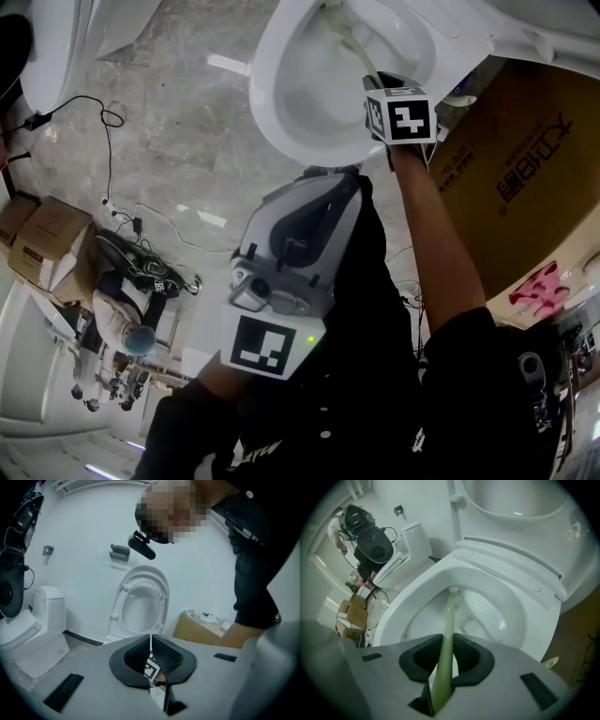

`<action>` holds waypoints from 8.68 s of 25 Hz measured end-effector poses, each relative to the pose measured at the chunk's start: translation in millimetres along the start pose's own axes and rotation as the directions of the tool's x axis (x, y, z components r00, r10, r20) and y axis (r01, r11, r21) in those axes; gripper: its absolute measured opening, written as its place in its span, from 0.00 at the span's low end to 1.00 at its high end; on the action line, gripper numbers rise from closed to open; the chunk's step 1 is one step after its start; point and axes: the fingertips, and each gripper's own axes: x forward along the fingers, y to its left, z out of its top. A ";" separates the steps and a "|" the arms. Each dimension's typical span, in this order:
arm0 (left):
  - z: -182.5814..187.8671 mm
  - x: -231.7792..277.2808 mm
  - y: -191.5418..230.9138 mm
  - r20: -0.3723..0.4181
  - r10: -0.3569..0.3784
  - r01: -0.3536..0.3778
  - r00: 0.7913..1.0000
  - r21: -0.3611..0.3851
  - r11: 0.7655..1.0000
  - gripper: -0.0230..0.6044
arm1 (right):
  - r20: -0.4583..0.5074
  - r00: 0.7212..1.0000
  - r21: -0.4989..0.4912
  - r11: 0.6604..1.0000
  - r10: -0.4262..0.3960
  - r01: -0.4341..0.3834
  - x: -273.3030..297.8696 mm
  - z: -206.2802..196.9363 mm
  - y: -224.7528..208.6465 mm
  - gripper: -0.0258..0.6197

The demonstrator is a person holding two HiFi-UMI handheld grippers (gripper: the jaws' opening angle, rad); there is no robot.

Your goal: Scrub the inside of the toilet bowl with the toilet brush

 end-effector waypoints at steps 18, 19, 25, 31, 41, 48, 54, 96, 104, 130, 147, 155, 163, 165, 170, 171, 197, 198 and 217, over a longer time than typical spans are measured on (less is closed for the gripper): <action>2.4 -7.7 0.7 0.017 -0.004 0.004 1.000 0.003 1.000 0.09 | -0.008 0.999 0.005 1.000 -0.031 0.031 -13.1 -3.1 -30.5 0.18; 2.6 -7.9 0.5 0.017 -0.004 0.004 1.000 0.003 1.000 0.09 | -0.013 0.999 -0.020 0.999 -0.031 0.031 -13.5 -3.7 -29.8 0.18; 4.2 -7.5 -0.4 0.026 0.001 -0.001 1.000 -0.003 1.000 0.09 | -0.088 0.994 -0.298 0.954 -0.064 0.035 -31.3 -14.4 -23.5 0.18; 0.7 -7.7 3.2 0.031 0.009 -0.008 0.999 -0.013 1.000 0.09 | -0.239 0.965 -0.564 0.824 -0.109 -0.046 -42.0 -33.2 -29.7 0.18; 3.7 -7.6 -0.2 0.033 0.004 -0.003 0.999 -0.013 1.000 0.09 | -0.422 0.876 -0.758 0.621 -0.233 -0.200 -19.7 -54.8 -26.6 0.18; -1.8 -7.1 -4.4 0.024 -0.007 0.007 1.000 -0.018 1.000 0.09 | -0.439 0.871 -0.759 0.610 -0.223 -0.227 0.1 -58.0 -18.5 0.18; -0.1 -5.2 -1.5 0.022 -0.004 0.004 1.000 -0.021 1.000 0.09 | -0.371 0.909 -0.708 0.692 -0.190 -0.144 8.5 -42.7 -14.1 0.18; 3.4 2.0 7.5 0.034 0.019 -0.018 0.999 -0.023 1.000 0.09 | -0.467 0.813 -0.735 0.664 -0.347 -0.138 -9.6 -34.8 -65.6 0.17; 3.0 3.2 6.8 0.033 0.015 -0.014 0.999 -0.027 1.000 0.09 | -0.503 0.801 -0.747 0.630 -0.324 -0.214 -5.8 -46.8 -41.9 0.18; 12.6 2.0 -5.5 0.039 -0.022 0.022 0.999 0.003 1.000 0.09 | -0.273 0.946 -0.550 0.835 -0.175 -0.005 -24.7 -25.7 -25.3 0.18; 77.5 -34.6 -25.3 0.045 -0.009 0.007 0.999 0.049 0.999 0.09 | 0.007 0.994 -0.469 0.877 -0.109 0.099 -197.0 2.8 19.0 0.18; 143.6 -73.5 -47.7 0.109 -0.025 0.011 0.994 0.125 0.992 0.09 | 0.246 0.967 -0.430 0.886 -0.073 0.176 -329.4 42.1 62.6 0.18; 223.8 -132.6 -69.1 0.217 -0.005 -0.023 0.976 0.126 0.992 0.09 | 0.420 0.906 -0.411 0.877 -0.062 0.250 -455.6 63.4 109.1 0.18; 239.1 -140.9 -74.7 0.232 -0.008 -0.028 0.973 0.152 0.988 0.09 | 0.456 0.889 -0.390 0.886 -0.049 0.249 -482.1 73.8 116.1 0.18; 278.9 -167.1 -82.3 0.286 0.024 -0.066 0.958 0.138 0.988 0.09 | 0.585 0.811 -0.371 0.886 -0.012 0.280 -550.9 96.9 141.3 0.18; 287.2 -171.6 -88.1 0.299 0.015 -0.063 0.954 0.150 0.987 0.09 | 0.610 0.792 -0.363 0.886 -0.007 0.288 -562.8 100.3 144.4 0.18; 397.8 -276.2 -109.4 0.497 0.051 -0.183 0.866 0.220 0.958 0.09 | 0.931 0.312 -0.278 0.922 0.190 0.270 -757.2 156.6 212.0 0.18; 397.0 -276.5 -108.6 0.495 0.054 -0.185 0.867 0.220 0.958 0.09 | 0.935 0.295 -0.278 0.921 0.195 0.274 -761.1 157.7 214.5 0.18; 409.7 -273.4 -101.5 0.510 0.039 -0.192 0.859 0.252 0.948 0.09 | 0.943 0.260 -0.292 0.890 0.207 0.350 -771.8 170.2 239.7 0.18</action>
